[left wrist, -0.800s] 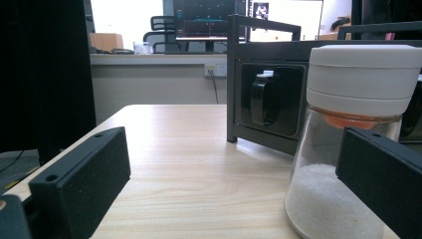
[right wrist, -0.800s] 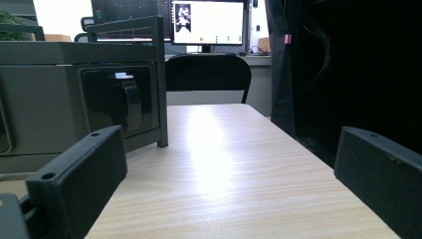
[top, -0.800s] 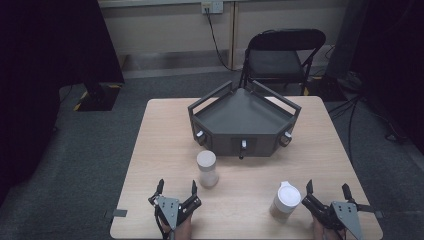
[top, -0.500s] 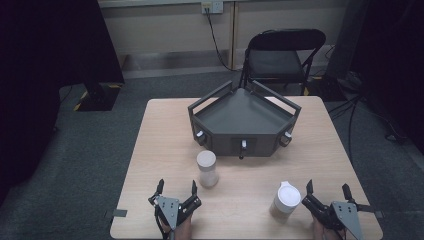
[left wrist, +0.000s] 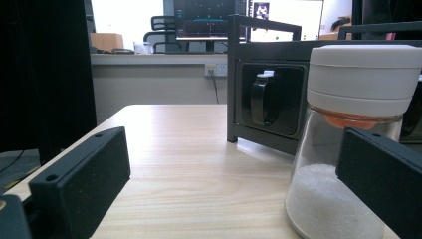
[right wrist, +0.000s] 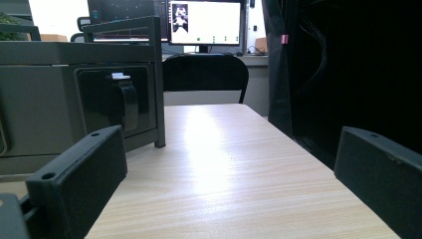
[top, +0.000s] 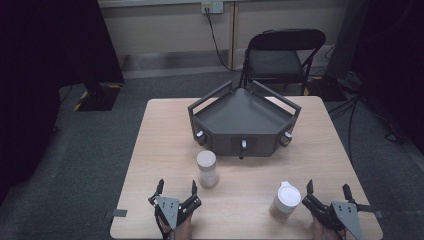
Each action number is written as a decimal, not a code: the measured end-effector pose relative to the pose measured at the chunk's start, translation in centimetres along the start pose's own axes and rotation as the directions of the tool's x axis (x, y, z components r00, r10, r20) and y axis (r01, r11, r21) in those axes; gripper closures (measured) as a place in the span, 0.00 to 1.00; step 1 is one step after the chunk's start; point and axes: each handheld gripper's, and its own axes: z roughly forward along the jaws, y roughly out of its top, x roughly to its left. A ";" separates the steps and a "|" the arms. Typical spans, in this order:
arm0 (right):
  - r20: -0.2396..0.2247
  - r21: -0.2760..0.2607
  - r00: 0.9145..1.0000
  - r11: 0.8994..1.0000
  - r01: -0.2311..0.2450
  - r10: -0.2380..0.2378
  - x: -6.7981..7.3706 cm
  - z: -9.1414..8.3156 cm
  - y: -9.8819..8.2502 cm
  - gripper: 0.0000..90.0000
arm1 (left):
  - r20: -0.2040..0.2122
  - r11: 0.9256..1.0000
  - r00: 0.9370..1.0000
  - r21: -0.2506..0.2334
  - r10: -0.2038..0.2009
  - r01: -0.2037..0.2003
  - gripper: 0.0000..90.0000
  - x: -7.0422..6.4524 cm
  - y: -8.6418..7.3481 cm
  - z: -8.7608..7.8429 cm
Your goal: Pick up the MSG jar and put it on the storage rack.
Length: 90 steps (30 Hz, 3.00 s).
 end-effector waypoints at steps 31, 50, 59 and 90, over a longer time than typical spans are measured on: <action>0.009 0.000 1.000 1.000 0.001 -0.001 0.2 0.0 0.0 0.00 | 0.022 1.000 1.000 -0.007 -0.021 0.022 0.00 0.2 0.8 -0.2; 0.012 0.000 1.000 1.000 0.001 -0.001 0.2 0.0 0.0 0.00 | 0.076 0.999 0.997 -0.026 -0.025 0.027 0.00 0.7 2.7 -0.3; 0.018 0.000 1.000 1.000 0.002 -0.002 0.3 0.0 0.0 0.00 | 0.106 0.998 0.994 -0.049 -0.020 0.025 0.00 0.8 3.9 -0.1; 0.026 0.000 1.000 1.000 0.002 -0.002 0.4 0.0 0.0 0.00 | 0.236 0.999 0.971 0.024 -0.032 0.027 0.03 -0.7 6.2 4.2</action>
